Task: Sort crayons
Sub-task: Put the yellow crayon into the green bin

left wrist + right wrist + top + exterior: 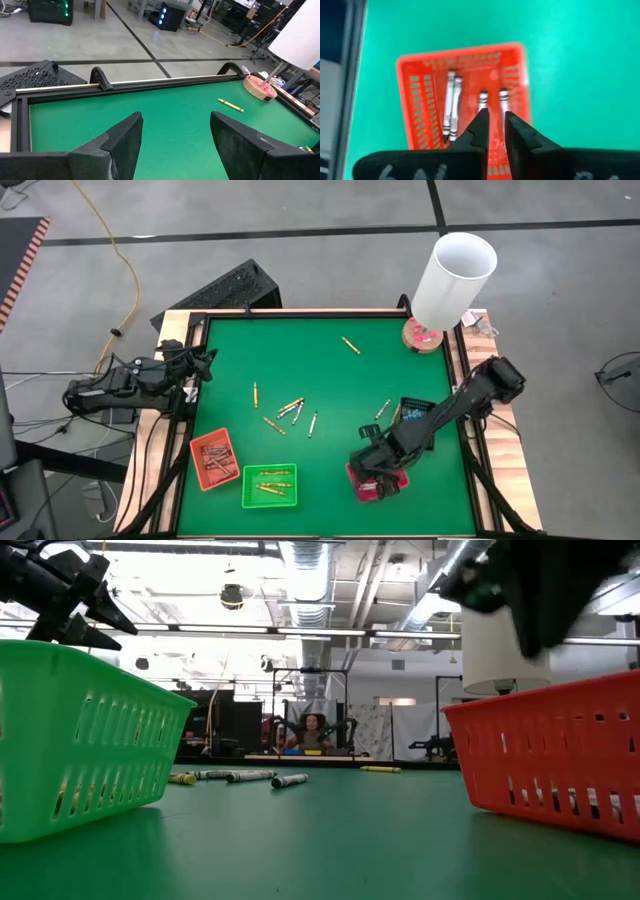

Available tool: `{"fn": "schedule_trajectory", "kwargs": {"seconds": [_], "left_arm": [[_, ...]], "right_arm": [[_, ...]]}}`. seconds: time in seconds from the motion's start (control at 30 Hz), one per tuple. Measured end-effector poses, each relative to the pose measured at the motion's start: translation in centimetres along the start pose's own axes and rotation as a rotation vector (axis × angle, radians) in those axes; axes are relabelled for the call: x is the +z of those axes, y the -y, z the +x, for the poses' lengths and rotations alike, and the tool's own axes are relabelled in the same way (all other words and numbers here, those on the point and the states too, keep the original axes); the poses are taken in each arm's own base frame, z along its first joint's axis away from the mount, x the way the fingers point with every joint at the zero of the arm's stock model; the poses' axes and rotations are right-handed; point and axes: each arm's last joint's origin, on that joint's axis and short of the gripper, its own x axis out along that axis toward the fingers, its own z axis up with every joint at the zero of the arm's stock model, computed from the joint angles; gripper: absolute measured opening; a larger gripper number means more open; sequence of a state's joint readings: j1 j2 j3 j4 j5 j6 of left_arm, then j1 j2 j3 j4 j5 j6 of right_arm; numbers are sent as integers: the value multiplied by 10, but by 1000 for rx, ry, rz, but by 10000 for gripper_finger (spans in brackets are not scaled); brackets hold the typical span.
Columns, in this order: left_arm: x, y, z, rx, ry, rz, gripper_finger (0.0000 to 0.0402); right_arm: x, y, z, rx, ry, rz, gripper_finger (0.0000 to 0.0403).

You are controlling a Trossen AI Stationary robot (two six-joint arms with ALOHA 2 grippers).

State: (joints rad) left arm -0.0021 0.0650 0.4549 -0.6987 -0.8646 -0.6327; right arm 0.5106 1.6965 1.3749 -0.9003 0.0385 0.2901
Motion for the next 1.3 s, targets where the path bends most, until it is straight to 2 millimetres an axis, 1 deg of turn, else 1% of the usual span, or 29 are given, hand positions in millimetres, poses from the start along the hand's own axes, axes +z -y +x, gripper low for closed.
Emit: {"fn": "schedule_trajectory", "kwargs": {"seconds": [0.13, 0.23, 0.33, 0.47, 0.57, 0.7, 0.83, 1.07, 1.2, 1.3], "left_arm": [[0, 0, 0, 0, 0, 0, 223], [0, 0, 0, 0, 0, 0, 223], [0, 0, 0, 0, 0, 0, 223], [0, 0, 0, 0, 0, 0, 223], [0, 0, 0, 0, 0, 0, 223], [0, 0, 0, 0, 0, 0, 223], [0, 0, 0, 8, 3, -2, 223], [-1, -1, 0, 16, 3, -3, 223], [-1, -1, 0, 16, 2, -3, 223], [-1, -1, 0, 16, 3, -3, 223]], "right_arm": [[4, 20, -40, -33, 119, 33, 56], [1, 44, -65, -148, 193, 83, 56], [-6, 69, -77, -229, 165, 78, 56], [-13, 98, -77, -269, 53, 16, 56], [-13, 117, -69, -245, -19, -63, 56], [-14, 131, -54, -227, -143, -214, 66], [-16, 136, -31, -150, -290, -341, 87], [-17, 137, 18, 66, -488, -436, 122], [-21, 134, 34, 128, -597, -504, 127], [-21, 134, 40, 148, -613, -537, 124]]}}
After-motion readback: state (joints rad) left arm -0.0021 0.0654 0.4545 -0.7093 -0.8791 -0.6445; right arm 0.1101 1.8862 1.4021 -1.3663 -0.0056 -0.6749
